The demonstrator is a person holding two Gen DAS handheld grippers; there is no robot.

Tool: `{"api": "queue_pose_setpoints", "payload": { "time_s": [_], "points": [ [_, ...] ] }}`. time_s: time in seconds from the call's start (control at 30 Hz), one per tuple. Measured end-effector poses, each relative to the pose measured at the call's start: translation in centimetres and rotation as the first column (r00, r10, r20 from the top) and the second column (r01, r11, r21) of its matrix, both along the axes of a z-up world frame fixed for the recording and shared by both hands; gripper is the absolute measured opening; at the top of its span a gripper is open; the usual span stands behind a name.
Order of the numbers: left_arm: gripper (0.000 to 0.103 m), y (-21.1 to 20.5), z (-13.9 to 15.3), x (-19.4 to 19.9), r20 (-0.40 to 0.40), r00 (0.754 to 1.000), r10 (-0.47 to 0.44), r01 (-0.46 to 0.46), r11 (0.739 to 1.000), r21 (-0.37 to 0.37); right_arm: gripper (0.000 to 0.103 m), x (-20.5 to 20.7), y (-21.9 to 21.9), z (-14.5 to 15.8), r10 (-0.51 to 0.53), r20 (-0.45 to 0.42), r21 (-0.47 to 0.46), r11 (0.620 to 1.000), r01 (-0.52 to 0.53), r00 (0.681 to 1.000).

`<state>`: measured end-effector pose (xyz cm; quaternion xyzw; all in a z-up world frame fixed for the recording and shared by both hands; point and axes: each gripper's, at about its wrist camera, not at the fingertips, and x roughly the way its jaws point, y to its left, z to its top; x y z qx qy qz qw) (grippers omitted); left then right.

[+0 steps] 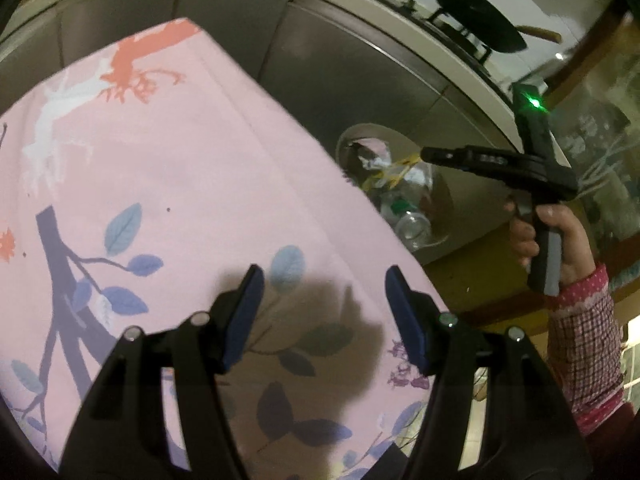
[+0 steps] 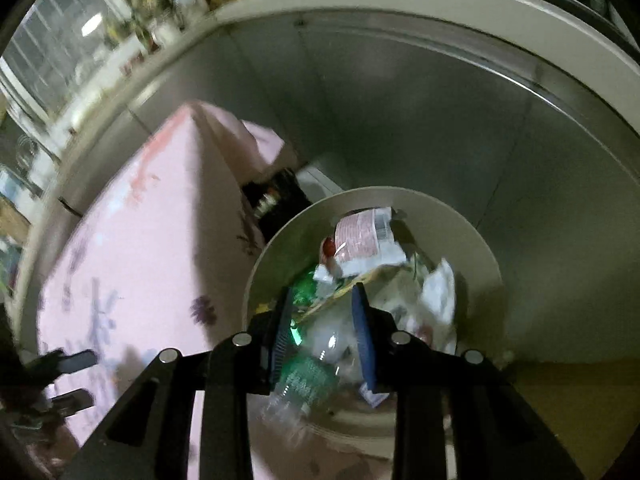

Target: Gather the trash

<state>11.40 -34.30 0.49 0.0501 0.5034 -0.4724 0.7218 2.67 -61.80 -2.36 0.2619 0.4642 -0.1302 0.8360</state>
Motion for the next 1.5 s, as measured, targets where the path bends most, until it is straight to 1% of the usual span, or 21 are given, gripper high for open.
{"api": "queue_pose_setpoints", "payload": {
  "time_s": [0.13, 0.2, 0.3, 0.37, 0.47, 0.5, 0.53, 0.57, 0.6, 0.67, 0.73, 0.83, 0.87, 0.9, 0.93, 1.0, 1.07, 1.17, 1.3, 1.5],
  "points": [
    [0.060, 0.0, 0.6, -1.5, 0.024, 0.999, -0.026, 0.026, 1.000, -0.004, 0.027, -3.1, 0.4, 0.9, -0.053, 0.061, 0.052, 0.997, 0.050, 0.997],
    [0.060, 0.2, 1.1, -2.2, 0.038, 0.999, -0.033, 0.033, 0.999, -0.010, 0.027, -4.8, 0.8, 1.6, -0.083, 0.113, 0.078, 0.994, 0.074, 0.990],
    [0.060, 1.1, 2.0, -3.0, 0.074, 0.997, -0.031, 0.032, 0.999, -0.022, 0.027, -7.7, 2.2, 2.5, -0.143, 0.211, 0.116, 0.986, 0.121, 0.967],
    [0.060, 1.6, 2.8, -3.7, 0.118, 0.993, -0.024, 0.028, 0.999, -0.025, 0.029, -10.0, 3.7, 2.7, -0.210, 0.276, 0.159, 0.972, 0.171, 0.938],
    [0.061, 2.2, 3.9, -4.8, 0.195, 0.981, -0.019, 0.023, 1.000, -0.019, 0.030, -12.7, 6.0, 2.9, -0.288, 0.337, 0.197, 0.953, 0.232, 0.897],
    [0.061, 2.3, 4.3, -5.4, 0.231, 0.973, -0.016, 0.020, 1.000, -0.015, 0.033, -14.0, 7.3, 3.0, -0.322, 0.361, 0.203, 0.943, 0.263, 0.875],
    [0.061, 2.4, 4.6, -5.8, 0.255, 0.967, -0.014, 0.018, 1.000, -0.014, 0.039, -14.8, 8.0, 3.1, -0.342, 0.373, 0.206, 0.937, 0.283, 0.862],
    [0.061, 2.5, 4.8, -6.1, 0.271, 0.963, -0.012, 0.016, 1.000, -0.014, 0.042, -15.6, 9.0, 3.0, -0.368, 0.384, 0.209, 0.928, 0.308, 0.847],
    [0.066, 2.7, 5.1, -6.5, 0.294, 0.956, -0.006, 0.011, 1.000, -0.014, 0.046, -16.4, 10.0, 3.0, -0.397, 0.392, 0.213, 0.917, 0.338, 0.830],
    [0.071, 3.2, 5.6, -7.1, 0.330, 0.944, 0.009, 0.000, 1.000, -0.025, 0.047, -18.0, 11.8, 3.0, -0.432, 0.405, 0.217, 0.902, 0.374, 0.806],
    [0.071, 3.8, 5.9, -7.7, 0.359, 0.933, 0.017, -0.006, 0.999, -0.032, 0.048, -18.7, 13.2, 3.2, -0.449, 0.410, 0.209, 0.893, 0.398, 0.794],
    [0.071, 4.8, 6.2, -8.4, 0.389, 0.921, 0.030, -0.018, 0.999, -0.035, 0.048, -19.1, 15.2, 3.5, -0.453, 0.413, 0.183, 0.891, 0.416, 0.790],
    [0.074, 5.1, 6.3, -8.6, 0.398, 0.917, 0.034, -0.022, 0.999, -0.036, 0.048, -19.1, 16.0, 3.8, -0.446, 0.416, 0.170, 0.894, 0.413, 0.793],
    [0.080, 5.5, 6.5, -8.8, 0.411, 0.911, 0.041, -0.027, 0.999, -0.038, 0.048, -19.0, 16.8, 4.2, -0.435, 0.420, 0.154, 0.899, 0.410, 0.797],
    [0.083, 5.8, 6.6, -9.0, 0.422, 0.905, 0.046, -0.032, 0.999, -0.041, 0.049, -19.0, 17.3, 4.5, -0.428, 0.424, 0.142, 0.902, 0.408, 0.798],
    [0.092, 6.7, 7.0, -9.5, 0.449, 0.891, 0.060, -0.044, 0.998, -0.047, 0.050, -18.9, 18.6, 5.3, -0.415, 0.437, 0.117, 0.906, 0.407, 0.798],
    [0.097, 7.4, 7.4, -9.8, 0.473, 0.878, 0.072, -0.053, 0.997, -0.054, 0.053, -18.6, 19.7, 6.1, -0.403, 0.451, 0.098, 0.909, 0.404, 0.797],
    [0.097, 8.4, 7.9, -10.1, 0.504, 0.859, 0.092, -0.071, 0.996, -0.060, 0.059, -18.5, 21.0, 7.1, -0.388, 0.462, 0.066, 0.912, 0.406, 0.797],
    [0.097, 9.6, 8.1, -10.1, 0.500, 0.860, 0.103, -0.080, 0.994, -0.068, 0.067, -18.4, 22.8, 8.3, -0.367, 0.479, 0.012, 0.911, 0.413, 0.797],
    [0.097, 10.6, 8.1, -10.2, 0.517, 0.846, 0.133, -0.115, 0.991, -0.066, 0.070, -18.4, 23.8, 8.6, -0.380, 0.478, 0.009, 0.904, 0.428, 0.792]
  ]
}}
